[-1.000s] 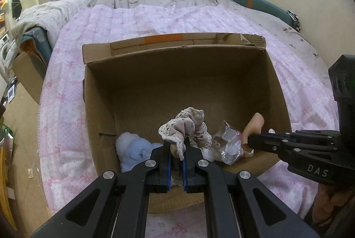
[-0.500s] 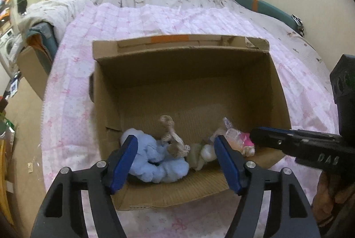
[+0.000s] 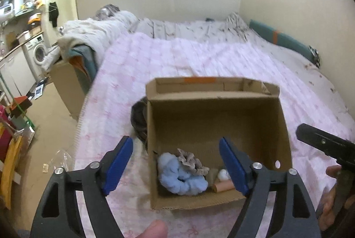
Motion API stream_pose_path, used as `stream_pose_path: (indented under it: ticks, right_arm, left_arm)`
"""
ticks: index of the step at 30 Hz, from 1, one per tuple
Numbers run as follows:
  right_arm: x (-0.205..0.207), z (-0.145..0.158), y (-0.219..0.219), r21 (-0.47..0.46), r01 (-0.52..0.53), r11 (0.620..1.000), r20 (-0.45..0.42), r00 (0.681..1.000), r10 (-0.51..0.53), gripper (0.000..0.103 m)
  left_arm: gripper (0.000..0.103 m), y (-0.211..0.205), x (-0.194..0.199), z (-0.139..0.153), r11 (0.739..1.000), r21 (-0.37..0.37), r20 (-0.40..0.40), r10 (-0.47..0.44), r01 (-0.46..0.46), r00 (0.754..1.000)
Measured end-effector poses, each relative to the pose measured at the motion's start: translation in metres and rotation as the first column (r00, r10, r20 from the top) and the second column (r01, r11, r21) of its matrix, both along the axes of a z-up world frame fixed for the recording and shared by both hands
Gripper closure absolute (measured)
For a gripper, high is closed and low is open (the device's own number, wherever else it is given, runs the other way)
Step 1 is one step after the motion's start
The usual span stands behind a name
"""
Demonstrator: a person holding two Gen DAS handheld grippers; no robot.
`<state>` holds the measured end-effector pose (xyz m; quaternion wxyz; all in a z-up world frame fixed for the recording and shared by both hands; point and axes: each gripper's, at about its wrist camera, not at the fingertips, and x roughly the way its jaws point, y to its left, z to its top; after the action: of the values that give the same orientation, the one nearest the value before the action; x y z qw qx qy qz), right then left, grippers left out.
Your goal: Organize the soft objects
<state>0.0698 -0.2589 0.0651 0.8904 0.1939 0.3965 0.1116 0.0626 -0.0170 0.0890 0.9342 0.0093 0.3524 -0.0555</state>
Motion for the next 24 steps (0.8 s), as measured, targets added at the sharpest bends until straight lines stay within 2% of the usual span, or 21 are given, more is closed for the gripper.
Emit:
stream_pose_path:
  ticks: [5,9,12,18,22,24]
  right_arm:
    - [-0.019,0.024,0.003,-0.053,0.002,0.999,0.073,0.997,0.002,0.0]
    - [-0.031,0.031,0.005,-0.09,0.009,0.996,0.081,0.997,-0.001,0.0]
    - [-0.042,0.03,0.008,-0.097,0.02,0.995,0.089,0.996,-0.011,0.0]
    - [-0.063,0.014,0.014,-0.177,0.032,0.984,0.072,0.997,-0.02,0.0]
    - [-0.07,0.006,0.021,-0.226,0.017,0.974,0.071,0.997,-0.001,0.0]
    - [-0.071,0.003,0.024,-0.241,0.018,0.97,0.072,0.997,-0.001,0.0]
  left_arm:
    - [0.019,0.014,-0.013,0.009,0.998,-0.053,-0.019,0.04,-0.041,0.999]
    - [0.016,0.019,-0.029,0.011,0.997,-0.048,-0.026,0.056,-0.058,0.998]
    - [0.014,0.021,-0.043,0.009,0.997,-0.036,-0.026,0.06,-0.061,0.998]
    - [0.012,0.027,-0.062,-0.005,0.997,-0.028,-0.047,0.067,-0.069,0.997]
    - [0.012,0.03,-0.064,-0.014,0.994,-0.07,-0.078,0.072,-0.078,0.994]
    - [0.012,0.028,-0.064,-0.017,0.995,-0.052,-0.067,0.078,-0.081,0.995]
